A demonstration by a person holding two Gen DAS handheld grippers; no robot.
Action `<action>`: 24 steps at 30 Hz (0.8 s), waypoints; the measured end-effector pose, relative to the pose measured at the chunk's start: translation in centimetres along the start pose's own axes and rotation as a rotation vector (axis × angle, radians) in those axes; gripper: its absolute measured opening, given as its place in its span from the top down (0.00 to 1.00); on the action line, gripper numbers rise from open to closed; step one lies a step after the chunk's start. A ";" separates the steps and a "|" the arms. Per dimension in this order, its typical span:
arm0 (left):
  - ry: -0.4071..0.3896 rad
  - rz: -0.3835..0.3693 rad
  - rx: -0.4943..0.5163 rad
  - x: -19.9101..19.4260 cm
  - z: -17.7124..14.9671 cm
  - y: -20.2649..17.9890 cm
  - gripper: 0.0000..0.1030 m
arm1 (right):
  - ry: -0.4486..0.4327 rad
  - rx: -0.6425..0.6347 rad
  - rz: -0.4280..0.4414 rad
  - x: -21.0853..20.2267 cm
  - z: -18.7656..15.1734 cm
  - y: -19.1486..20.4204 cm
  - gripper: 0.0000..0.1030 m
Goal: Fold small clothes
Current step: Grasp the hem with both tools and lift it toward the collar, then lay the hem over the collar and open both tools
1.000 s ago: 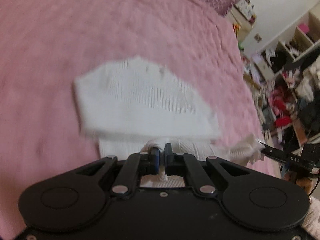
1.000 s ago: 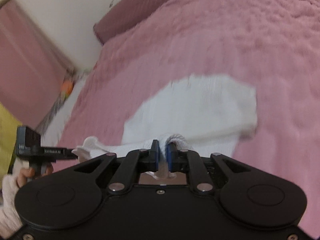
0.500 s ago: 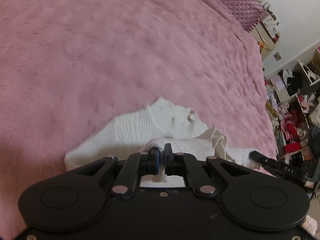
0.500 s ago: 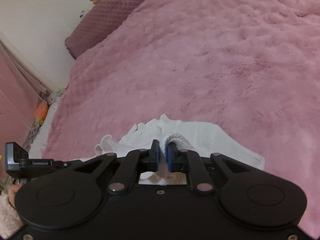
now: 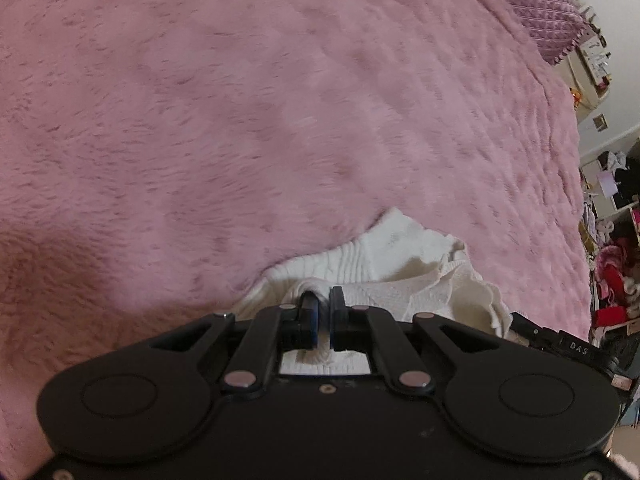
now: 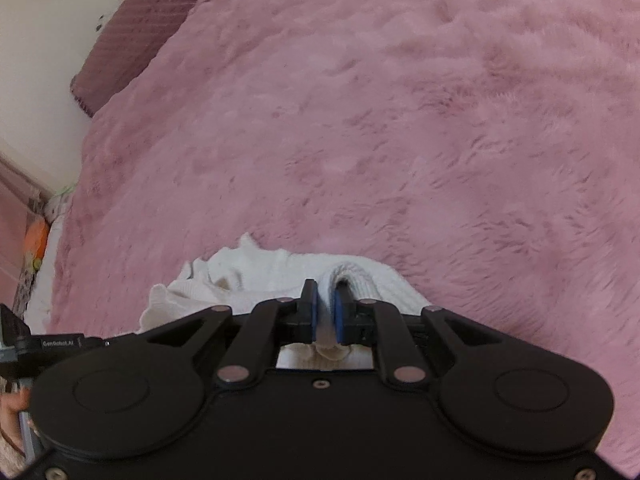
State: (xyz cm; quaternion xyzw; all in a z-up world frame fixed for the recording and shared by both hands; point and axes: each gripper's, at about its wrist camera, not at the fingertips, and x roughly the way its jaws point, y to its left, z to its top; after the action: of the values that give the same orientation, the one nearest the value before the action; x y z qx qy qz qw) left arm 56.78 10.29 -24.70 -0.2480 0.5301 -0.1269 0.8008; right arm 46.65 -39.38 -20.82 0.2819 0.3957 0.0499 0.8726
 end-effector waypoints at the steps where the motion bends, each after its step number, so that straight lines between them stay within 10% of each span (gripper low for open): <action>1: 0.002 -0.001 -0.006 0.2 0.1 0.2 0.97 | -0.004 0.011 0.008 0.0 0.0 -0.2 0.87; 7: -0.057 0.004 0.055 -1.8 0.5 -0.4 0.87 | -0.158 -0.083 -0.006 -3.1 -0.1 0.9 0.42; 9: -0.132 0.065 0.099 -3.1 0.4 -1.1 0.68 | -0.199 -0.145 -0.020 -4.2 0.0 1.7 0.42; 13: -0.225 0.086 0.188 -5.5 -0.1 -2.7 0.68 | -0.208 -0.327 -0.035 -5.3 -1.0 4.4 0.45; 24: -0.097 0.081 0.266 1.0 -3.5 -5.6 0.68 | -0.076 -0.533 -0.178 0.1 -2.7 7.0 0.58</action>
State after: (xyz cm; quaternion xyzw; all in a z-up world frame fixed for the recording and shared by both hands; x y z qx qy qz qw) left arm 54.36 4.20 -23.66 -0.1241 0.4788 -0.1516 0.8558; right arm 45.71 -32.22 -18.60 0.0085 0.3591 0.0646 0.9310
